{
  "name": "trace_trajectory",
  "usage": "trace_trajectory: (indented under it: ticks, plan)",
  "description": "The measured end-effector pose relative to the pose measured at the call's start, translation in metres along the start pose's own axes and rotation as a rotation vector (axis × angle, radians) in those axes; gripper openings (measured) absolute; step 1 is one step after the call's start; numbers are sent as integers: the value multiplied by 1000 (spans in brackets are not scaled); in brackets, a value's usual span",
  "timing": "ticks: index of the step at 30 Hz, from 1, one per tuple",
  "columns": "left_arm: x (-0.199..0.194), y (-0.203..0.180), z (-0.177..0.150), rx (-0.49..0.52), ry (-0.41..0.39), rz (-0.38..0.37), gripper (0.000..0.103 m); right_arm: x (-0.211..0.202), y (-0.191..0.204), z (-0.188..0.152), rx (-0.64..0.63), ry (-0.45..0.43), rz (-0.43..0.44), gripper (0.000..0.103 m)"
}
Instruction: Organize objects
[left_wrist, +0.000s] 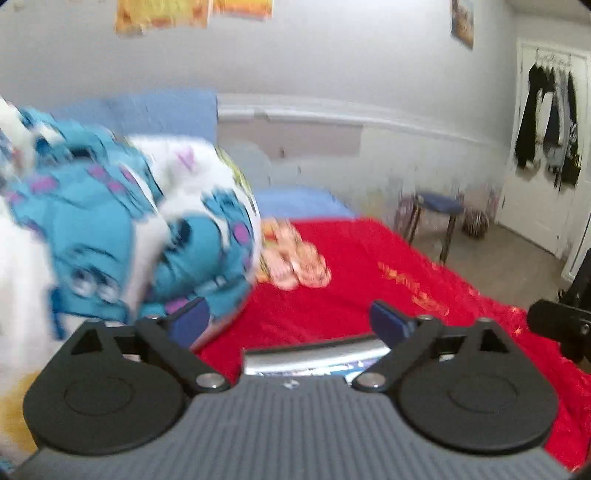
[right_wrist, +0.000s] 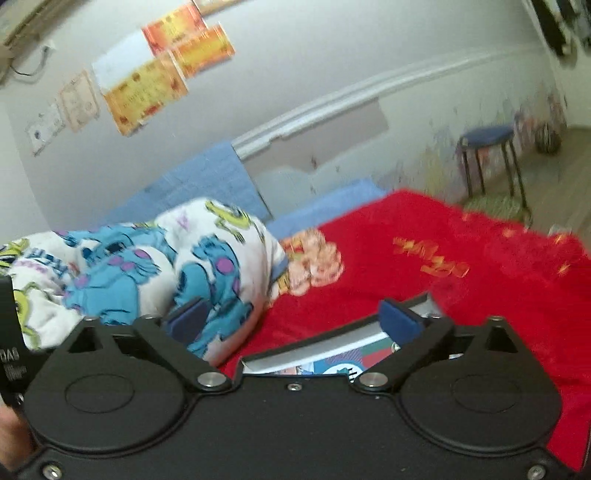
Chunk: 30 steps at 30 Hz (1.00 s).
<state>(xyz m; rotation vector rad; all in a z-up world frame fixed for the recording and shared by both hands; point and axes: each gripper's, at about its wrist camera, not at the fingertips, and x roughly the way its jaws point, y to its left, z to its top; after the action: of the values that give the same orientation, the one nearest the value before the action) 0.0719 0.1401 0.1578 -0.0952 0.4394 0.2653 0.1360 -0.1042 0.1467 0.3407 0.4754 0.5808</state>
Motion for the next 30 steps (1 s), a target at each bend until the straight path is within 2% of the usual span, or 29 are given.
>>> trace_trajectory:
  ticks: [3, 6, 9, 11, 13, 16, 18, 21, 25, 30]
  plan:
    - [-44, 1, -10, 32, -61, -1, 103, -28, -1, -3, 11, 5, 3, 103]
    - [-75, -1, -32, 10, -52, 19, 103, -50, -14, -19, 79, 18, 11, 103]
    - [-93, -2, -62, -50, -46, -27, 103, -74, -31, -54, 121, 12, 18, 103]
    - [-87, -2, -82, -60, 1, -64, 103, -75, -39, -77, 118, 29, 6, 103]
    - [-70, -5, -97, -40, 70, -77, 103, -60, -43, -90, 88, 83, -26, 103]
    - [-43, -10, -113, 59, 146, -88, 103, -41, -38, -94, 43, 52, -84, 103]
    - [-28, -12, -123, 51, 179, -63, 103, -28, -28, -96, -21, 53, -118, 103]
    - [-15, -13, -131, 26, 249, -75, 103, -15, -22, -106, -44, 70, -158, 103]
    - [-9, -12, -133, 13, 262, -16, 103, -6, -21, -116, -44, 128, -208, 103]
    - [-1, -7, -132, -4, 291, -29, 103, -3, -15, -117, -92, 123, -276, 103]
